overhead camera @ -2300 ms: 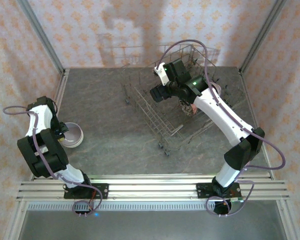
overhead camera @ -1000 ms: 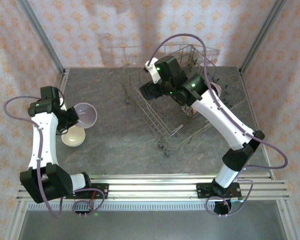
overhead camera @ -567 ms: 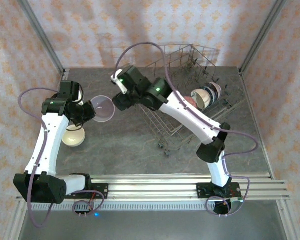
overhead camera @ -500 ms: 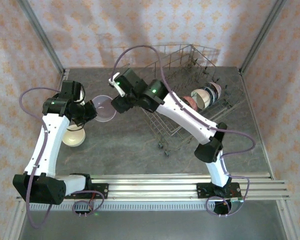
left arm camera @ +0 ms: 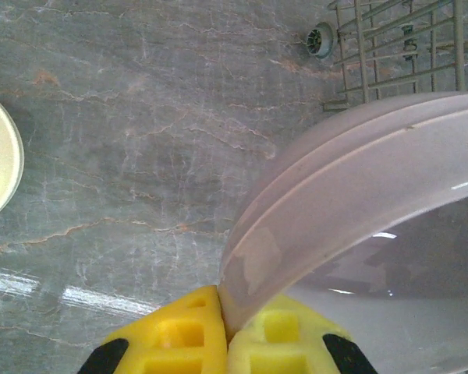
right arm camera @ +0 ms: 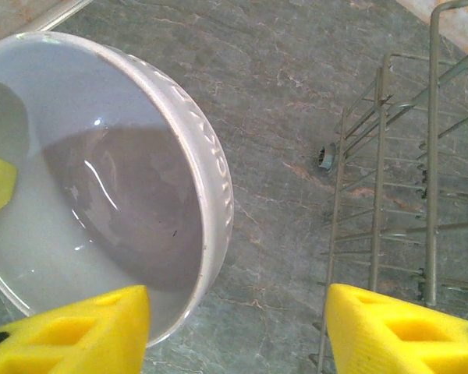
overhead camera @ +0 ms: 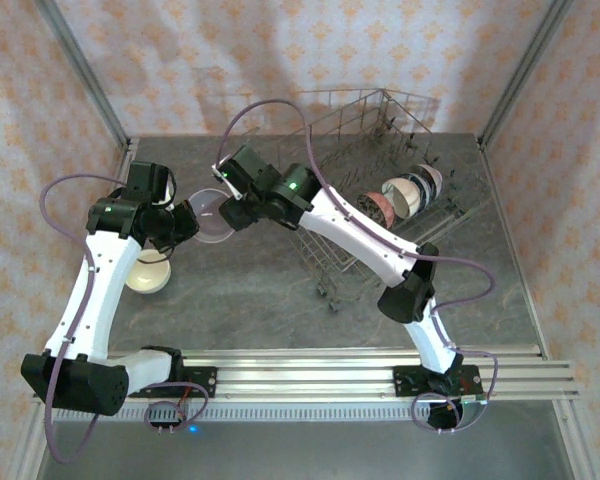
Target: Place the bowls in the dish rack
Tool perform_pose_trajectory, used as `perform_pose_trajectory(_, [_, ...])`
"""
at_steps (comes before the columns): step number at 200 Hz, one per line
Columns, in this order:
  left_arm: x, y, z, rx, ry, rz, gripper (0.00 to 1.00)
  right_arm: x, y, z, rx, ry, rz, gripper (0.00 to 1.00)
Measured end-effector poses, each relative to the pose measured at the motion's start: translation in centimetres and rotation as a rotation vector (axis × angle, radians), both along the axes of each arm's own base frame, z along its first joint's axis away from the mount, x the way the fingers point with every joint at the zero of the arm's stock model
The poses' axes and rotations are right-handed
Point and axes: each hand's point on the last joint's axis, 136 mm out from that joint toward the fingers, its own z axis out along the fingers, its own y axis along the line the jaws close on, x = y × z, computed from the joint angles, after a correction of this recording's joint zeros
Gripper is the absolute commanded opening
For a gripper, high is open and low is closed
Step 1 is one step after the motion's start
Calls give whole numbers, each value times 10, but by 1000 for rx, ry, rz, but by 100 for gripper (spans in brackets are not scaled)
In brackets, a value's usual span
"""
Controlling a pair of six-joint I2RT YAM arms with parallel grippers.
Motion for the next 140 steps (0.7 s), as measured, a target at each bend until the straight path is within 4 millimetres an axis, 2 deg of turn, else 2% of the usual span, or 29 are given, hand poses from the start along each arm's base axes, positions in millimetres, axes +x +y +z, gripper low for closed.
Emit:
perform_pose_trajectory(56, [-4,-1,7,-2,-26,4,0,3,11,-8,14,14,-19,42])
perform_pose_trajectory(117, [-7,-4,12,1,-44,13,0,0,18,-11,23,20,-36,19])
perform_pose_trajectory(140, [-9,-9,13,5,-50,11,0,3,16,-8,26,9,-61,18])
